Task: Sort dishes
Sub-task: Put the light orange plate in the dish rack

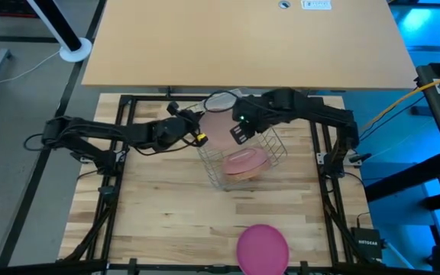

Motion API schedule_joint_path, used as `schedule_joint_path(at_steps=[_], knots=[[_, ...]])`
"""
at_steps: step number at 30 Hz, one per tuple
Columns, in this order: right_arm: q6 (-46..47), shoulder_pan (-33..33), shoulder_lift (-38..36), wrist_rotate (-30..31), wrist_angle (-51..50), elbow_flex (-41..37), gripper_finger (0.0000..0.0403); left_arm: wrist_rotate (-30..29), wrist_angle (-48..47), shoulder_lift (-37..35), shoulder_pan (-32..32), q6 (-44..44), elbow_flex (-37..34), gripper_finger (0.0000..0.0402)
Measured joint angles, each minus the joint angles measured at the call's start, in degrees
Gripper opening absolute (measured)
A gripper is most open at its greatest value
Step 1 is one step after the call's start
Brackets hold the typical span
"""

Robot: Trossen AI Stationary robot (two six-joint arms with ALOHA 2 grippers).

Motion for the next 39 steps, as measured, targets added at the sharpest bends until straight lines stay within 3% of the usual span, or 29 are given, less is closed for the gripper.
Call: schedule_joint_path(at_steps=[15,30,39], knots=[[-10.9,-8.7,0.0,-14.0,-0.3,-1.7,0.0149,-1.8,0.9,4.3,0.1,-0.6,0.0,0.0],[-22.5,-8.8,0.3,-9.9,-0.2,-4.6,0.0149,-4.5,7.8,7.8,0.6,6.1,0.0,0.0],[-24.0,-8.8,0.4,-14.6,-0.2,-11.4,0.0149,-4.9,9.1,8.5,0.7,10.5,-0.1,0.0]])
